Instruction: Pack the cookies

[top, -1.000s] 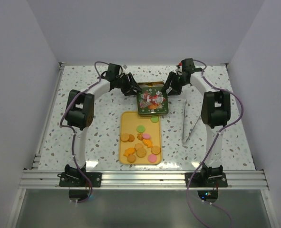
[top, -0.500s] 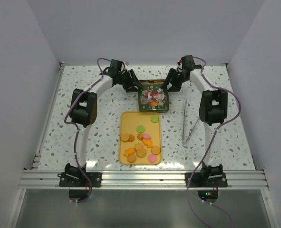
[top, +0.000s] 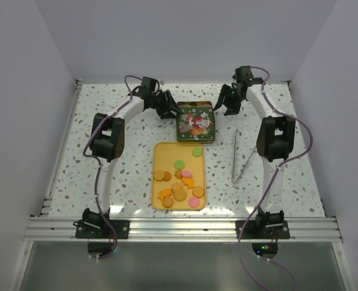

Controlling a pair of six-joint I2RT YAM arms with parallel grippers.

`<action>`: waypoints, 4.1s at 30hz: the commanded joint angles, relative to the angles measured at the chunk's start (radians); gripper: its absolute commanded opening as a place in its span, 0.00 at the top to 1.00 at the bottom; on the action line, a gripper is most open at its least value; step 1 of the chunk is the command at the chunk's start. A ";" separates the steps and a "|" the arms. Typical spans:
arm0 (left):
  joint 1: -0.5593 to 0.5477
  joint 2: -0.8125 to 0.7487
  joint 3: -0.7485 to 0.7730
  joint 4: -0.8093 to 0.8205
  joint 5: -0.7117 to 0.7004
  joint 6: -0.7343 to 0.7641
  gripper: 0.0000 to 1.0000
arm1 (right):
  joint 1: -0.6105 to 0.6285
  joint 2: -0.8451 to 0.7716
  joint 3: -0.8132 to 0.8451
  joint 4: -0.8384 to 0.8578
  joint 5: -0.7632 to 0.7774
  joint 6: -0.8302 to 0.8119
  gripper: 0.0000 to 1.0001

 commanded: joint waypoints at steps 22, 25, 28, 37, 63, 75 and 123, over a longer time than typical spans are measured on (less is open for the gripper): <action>0.009 -0.010 0.004 -0.023 -0.004 0.015 0.48 | 0.273 -0.360 -0.514 0.125 0.012 -0.029 0.59; 0.010 -0.019 -0.002 -0.025 -0.004 0.019 0.48 | 0.288 -0.331 -0.486 0.128 0.017 -0.021 0.59; 0.013 -0.027 -0.008 -0.025 0.001 0.024 0.48 | 0.297 -0.306 -0.466 0.124 0.022 -0.023 0.59; 0.019 -0.033 -0.008 -0.023 0.016 0.024 0.48 | 0.310 -0.289 -0.487 0.133 0.049 -0.029 0.60; 0.039 -0.005 0.089 -0.010 0.080 0.016 0.42 | 0.310 -0.220 -0.428 0.174 0.123 -0.009 0.62; 0.053 0.001 0.135 -0.005 0.086 0.013 0.39 | 0.310 -0.168 -0.329 0.144 0.126 -0.003 0.62; 0.032 0.269 0.402 0.205 -0.096 -0.034 0.94 | 0.297 0.047 -0.017 0.016 0.108 0.020 0.64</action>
